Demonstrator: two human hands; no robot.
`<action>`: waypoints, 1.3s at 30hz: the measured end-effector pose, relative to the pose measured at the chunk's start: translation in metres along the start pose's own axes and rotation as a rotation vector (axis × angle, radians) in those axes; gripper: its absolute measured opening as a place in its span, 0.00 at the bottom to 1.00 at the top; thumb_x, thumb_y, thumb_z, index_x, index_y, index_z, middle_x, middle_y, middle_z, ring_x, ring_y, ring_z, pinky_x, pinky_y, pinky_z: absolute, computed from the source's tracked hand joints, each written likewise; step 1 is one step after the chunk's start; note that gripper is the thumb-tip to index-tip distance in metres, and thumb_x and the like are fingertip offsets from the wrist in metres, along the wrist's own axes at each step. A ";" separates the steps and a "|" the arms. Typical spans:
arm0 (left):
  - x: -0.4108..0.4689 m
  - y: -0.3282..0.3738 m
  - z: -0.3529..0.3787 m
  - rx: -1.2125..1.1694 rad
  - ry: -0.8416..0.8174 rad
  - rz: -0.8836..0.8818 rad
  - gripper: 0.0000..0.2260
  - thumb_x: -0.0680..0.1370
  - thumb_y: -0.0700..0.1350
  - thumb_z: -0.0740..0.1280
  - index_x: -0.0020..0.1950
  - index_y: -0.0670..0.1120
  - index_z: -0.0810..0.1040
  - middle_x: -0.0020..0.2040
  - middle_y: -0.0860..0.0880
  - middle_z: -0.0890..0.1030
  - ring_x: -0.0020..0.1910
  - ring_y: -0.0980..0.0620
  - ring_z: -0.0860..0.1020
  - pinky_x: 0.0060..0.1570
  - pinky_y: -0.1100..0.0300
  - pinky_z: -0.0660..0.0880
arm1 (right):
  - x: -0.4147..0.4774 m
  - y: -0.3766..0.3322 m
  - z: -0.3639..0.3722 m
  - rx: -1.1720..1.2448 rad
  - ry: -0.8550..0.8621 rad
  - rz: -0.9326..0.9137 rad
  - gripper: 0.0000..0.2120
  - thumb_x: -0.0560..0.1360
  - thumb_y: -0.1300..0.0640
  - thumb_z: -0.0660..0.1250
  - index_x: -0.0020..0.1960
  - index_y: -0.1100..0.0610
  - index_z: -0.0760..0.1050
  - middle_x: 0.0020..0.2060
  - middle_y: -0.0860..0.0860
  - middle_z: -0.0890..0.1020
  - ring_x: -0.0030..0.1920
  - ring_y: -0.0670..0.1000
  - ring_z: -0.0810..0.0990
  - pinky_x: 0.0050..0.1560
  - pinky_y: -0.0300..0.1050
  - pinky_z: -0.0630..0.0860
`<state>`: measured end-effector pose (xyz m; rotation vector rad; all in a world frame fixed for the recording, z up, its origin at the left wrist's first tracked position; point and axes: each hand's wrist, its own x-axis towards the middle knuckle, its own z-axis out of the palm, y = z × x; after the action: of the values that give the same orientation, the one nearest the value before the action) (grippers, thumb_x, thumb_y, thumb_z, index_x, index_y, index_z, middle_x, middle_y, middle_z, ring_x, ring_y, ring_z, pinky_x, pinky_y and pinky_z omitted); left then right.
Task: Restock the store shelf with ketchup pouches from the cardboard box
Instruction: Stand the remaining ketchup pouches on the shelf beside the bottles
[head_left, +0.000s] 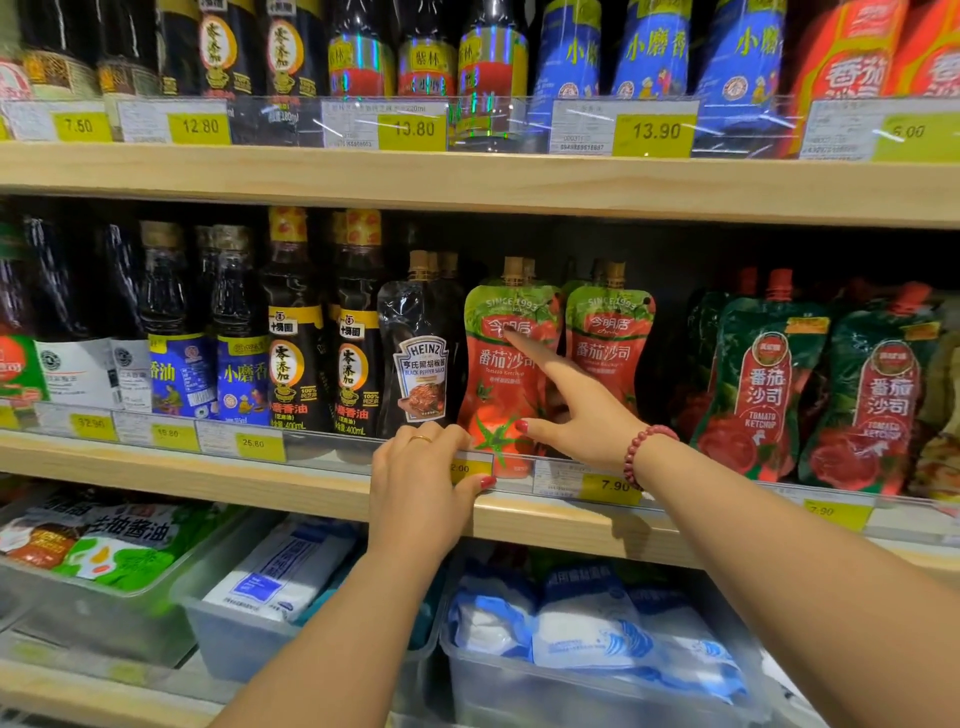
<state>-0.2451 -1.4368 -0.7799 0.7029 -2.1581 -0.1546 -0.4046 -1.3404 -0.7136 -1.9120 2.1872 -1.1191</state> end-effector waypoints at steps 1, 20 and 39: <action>0.001 0.000 -0.001 0.017 -0.006 0.000 0.13 0.71 0.55 0.71 0.51 0.54 0.74 0.47 0.56 0.75 0.51 0.53 0.69 0.54 0.57 0.61 | -0.003 0.000 -0.001 -0.011 0.000 0.019 0.38 0.74 0.57 0.69 0.74 0.38 0.51 0.71 0.47 0.65 0.69 0.49 0.66 0.64 0.47 0.71; -0.110 0.080 -0.002 -0.289 -0.340 0.300 0.10 0.73 0.45 0.70 0.53 0.47 0.77 0.52 0.50 0.75 0.54 0.50 0.71 0.49 0.53 0.71 | -0.281 0.040 -0.003 -0.103 0.338 0.127 0.18 0.72 0.61 0.70 0.61 0.51 0.73 0.53 0.49 0.77 0.56 0.47 0.75 0.57 0.37 0.69; -0.357 0.091 0.115 -0.561 -1.429 -0.155 0.21 0.65 0.59 0.70 0.57 0.58 0.76 0.55 0.55 0.79 0.55 0.56 0.77 0.56 0.54 0.75 | -0.430 0.102 0.045 -0.301 0.093 0.854 0.45 0.68 0.69 0.65 0.76 0.42 0.48 0.74 0.49 0.61 0.68 0.56 0.67 0.60 0.51 0.73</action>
<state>-0.1963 -1.1848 -1.0683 0.4129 -3.0571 -1.6955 -0.3656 -0.9878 -0.9814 -0.7591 2.8717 -0.7429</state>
